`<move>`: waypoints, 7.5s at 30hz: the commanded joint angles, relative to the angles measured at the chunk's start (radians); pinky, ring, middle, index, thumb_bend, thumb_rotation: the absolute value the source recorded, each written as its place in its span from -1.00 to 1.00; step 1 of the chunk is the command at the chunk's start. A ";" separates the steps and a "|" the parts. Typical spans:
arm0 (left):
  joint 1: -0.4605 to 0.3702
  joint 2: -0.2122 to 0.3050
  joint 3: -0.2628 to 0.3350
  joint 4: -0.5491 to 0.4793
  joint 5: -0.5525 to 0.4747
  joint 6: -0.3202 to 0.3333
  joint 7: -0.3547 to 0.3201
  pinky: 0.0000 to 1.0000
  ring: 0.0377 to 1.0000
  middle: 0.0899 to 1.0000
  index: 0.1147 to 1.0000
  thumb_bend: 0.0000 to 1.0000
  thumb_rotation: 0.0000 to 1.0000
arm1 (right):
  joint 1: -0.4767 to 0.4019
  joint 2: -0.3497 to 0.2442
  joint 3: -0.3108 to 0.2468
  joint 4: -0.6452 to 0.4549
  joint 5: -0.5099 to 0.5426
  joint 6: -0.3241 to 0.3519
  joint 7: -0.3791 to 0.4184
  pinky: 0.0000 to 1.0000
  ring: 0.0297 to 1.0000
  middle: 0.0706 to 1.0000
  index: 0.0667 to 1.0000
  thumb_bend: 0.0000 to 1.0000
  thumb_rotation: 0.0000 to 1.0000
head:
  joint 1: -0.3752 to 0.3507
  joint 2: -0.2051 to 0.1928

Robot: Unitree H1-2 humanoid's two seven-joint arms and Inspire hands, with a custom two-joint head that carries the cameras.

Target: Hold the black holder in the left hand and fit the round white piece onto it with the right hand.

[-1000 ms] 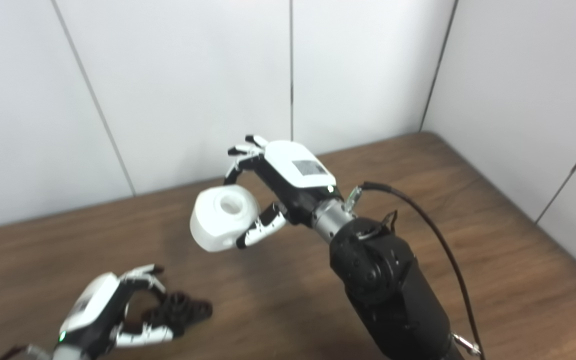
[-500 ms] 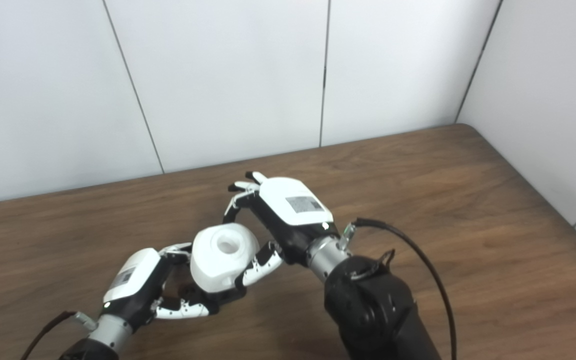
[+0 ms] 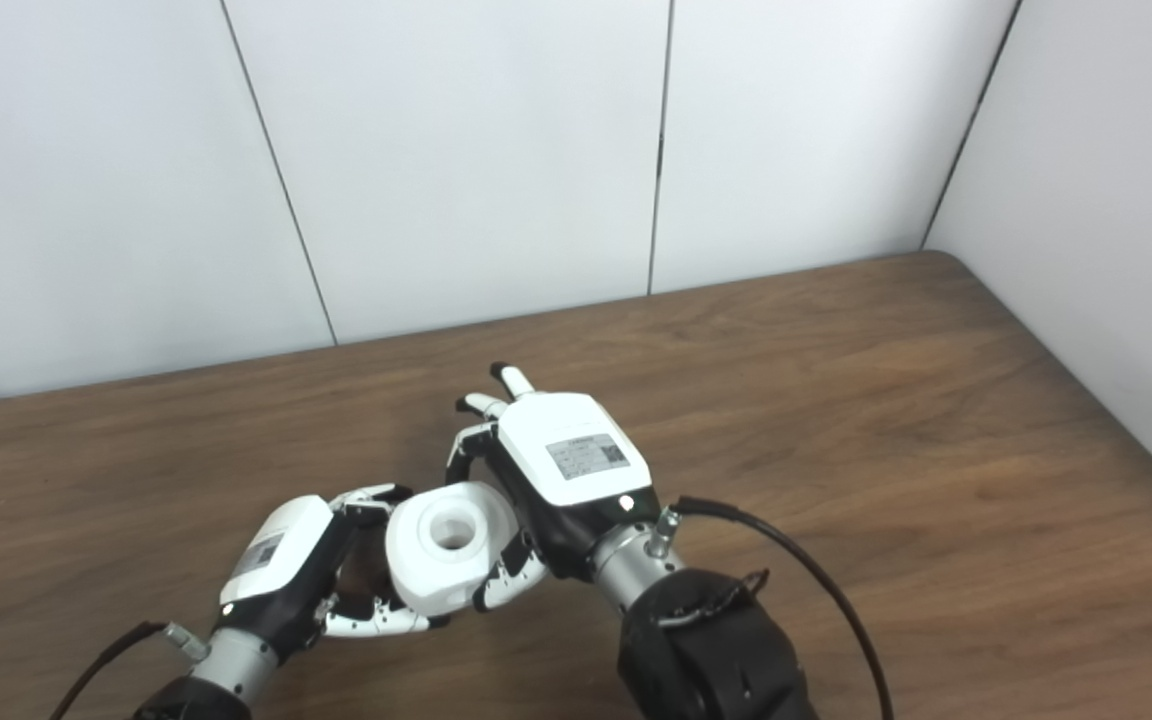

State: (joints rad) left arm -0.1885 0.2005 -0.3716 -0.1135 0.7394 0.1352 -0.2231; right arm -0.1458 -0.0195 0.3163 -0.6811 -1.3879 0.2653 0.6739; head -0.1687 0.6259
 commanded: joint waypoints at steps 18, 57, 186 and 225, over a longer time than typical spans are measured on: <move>0.018 -0.008 -0.010 0.010 0.003 0.021 -0.010 0.78 0.75 0.68 -0.17 0.03 -0.92 | -0.019 0.111 -0.116 -0.068 -0.099 -0.139 -0.012 0.72 0.99 0.74 -0.11 0.04 -0.73 | 0.009 -0.013; 0.025 -0.038 -0.030 0.014 0.036 0.032 0.020 0.68 0.72 0.66 -0.17 0.03 -0.91 | 0.063 0.166 -0.116 -0.008 -0.051 -0.171 -0.069 0.56 0.92 0.70 -0.12 0.03 -0.71 | 0.085 0.002; 0.037 -0.105 -0.083 0.038 0.072 0.071 0.094 0.59 0.70 0.65 -0.17 0.03 -0.91 | 0.043 0.118 -0.049 0.100 -0.200 -0.173 0.091 0.55 1.00 0.91 0.55 0.88 -0.03 | 0.154 -0.002; 0.007 -0.109 -0.071 0.110 0.058 0.035 0.120 0.57 0.69 0.64 -0.17 0.03 -0.91 | -0.090 0.099 -0.198 -0.129 0.013 -0.153 0.299 0.44 1.00 1.00 1.00 1.00 0.24 | 0.125 -0.035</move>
State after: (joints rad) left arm -0.1859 0.0905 -0.4394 -0.0401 0.8123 0.1666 -0.0855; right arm -0.2024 0.0758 0.1280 -0.7765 -1.3917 0.1116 0.9637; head -0.0429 0.5906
